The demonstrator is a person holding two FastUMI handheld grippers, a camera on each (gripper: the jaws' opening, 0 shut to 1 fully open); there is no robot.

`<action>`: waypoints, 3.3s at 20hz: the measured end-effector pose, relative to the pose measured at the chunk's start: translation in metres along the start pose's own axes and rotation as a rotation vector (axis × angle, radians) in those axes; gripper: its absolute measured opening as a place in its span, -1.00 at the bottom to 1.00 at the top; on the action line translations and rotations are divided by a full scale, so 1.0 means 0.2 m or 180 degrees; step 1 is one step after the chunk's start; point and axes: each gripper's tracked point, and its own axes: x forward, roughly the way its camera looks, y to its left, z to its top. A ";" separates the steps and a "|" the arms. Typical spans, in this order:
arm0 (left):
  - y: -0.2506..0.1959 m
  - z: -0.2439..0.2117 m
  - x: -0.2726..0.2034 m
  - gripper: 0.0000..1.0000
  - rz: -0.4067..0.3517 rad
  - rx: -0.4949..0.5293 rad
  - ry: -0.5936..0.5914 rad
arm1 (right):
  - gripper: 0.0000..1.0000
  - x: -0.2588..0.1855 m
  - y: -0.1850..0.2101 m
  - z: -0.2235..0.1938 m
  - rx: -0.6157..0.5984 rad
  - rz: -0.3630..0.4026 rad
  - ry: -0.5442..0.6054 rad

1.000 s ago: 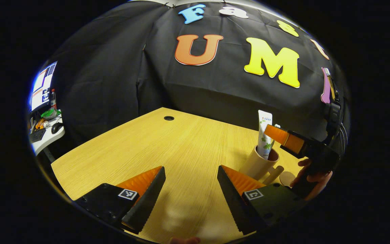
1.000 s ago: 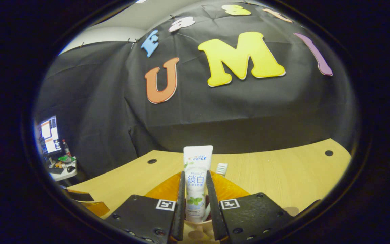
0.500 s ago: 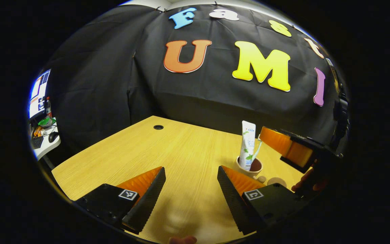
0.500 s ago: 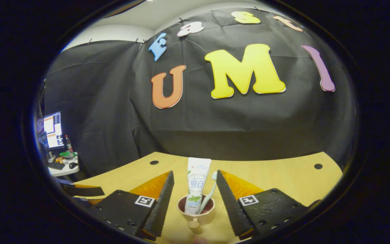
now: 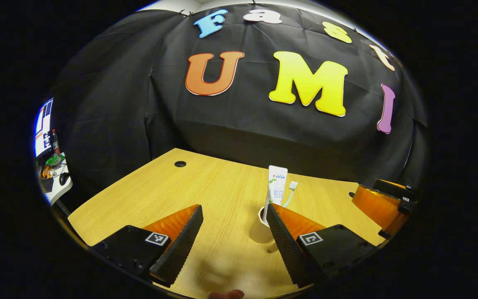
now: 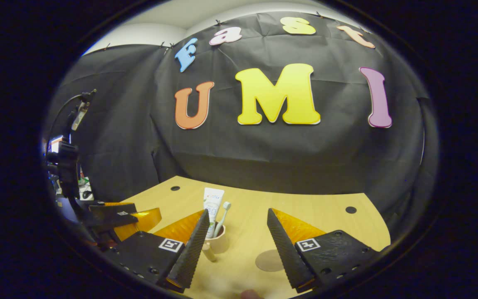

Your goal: Put the toothbrush and toothpaste on the desktop into the cup, then pick up the cup and place it on the coaster on the desktop.

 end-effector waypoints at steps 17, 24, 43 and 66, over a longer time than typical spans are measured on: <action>-0.29 -0.42 0.20 0.96 -0.0303 0.0214 0.2181 | 0.72 -0.45 -0.37 -0.09 0.0243 -0.0292 0.0517; -0.36 -0.51 0.25 0.96 -0.0267 0.0402 0.2663 | 0.72 -0.49 -0.50 -0.23 0.0480 -0.0453 0.0758; -0.24 -0.68 0.33 0.02 -0.0060 0.0520 0.3171 | 0.80 -0.44 -0.65 -0.28 0.0743 -0.0722 0.0897; -0.27 -0.63 0.20 -0.48 -0.0584 0.0784 0.3051 | 0.72 -0.66 -0.85 -0.29 0.0875 -0.1007 0.0797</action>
